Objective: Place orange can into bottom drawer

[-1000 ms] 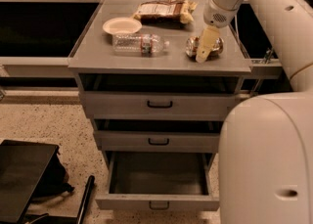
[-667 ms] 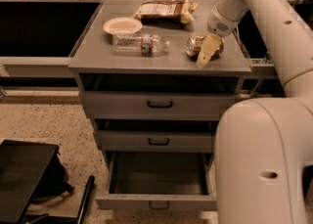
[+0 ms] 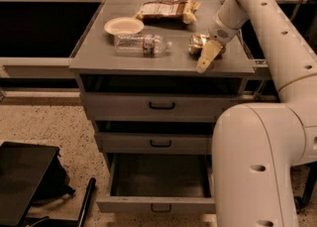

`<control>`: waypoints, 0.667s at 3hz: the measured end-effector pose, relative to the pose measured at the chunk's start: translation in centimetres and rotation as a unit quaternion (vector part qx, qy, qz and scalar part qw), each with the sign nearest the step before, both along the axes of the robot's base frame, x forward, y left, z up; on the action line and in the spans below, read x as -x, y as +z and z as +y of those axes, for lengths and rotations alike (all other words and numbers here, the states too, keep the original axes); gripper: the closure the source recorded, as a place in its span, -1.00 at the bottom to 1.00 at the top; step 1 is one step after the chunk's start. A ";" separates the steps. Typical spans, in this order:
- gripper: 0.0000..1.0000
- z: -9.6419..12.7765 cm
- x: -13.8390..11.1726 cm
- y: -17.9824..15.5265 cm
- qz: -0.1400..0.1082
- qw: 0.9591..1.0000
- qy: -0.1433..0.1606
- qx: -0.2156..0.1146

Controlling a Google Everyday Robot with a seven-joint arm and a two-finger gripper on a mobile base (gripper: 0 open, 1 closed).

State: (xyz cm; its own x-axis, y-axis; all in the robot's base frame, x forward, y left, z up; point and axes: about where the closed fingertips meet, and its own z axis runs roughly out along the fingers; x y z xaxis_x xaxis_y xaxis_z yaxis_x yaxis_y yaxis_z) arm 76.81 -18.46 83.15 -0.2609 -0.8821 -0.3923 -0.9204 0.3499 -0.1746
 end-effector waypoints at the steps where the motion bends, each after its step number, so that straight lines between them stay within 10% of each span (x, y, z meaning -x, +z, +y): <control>1: -0.62 0.0 0.0 0.0 0.000 1.000 0.000 0.000; 2: -0.16 0.0 0.0 0.0 0.000 1.000 0.000 0.000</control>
Offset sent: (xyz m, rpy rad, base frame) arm 0.0000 0.0000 0.0000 0.0000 0.0000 0.0000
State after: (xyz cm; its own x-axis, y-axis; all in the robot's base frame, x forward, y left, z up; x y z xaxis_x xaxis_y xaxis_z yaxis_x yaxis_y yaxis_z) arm 76.81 -18.46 83.15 -0.2609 -0.8821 -0.3924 -0.9204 0.3499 -0.1746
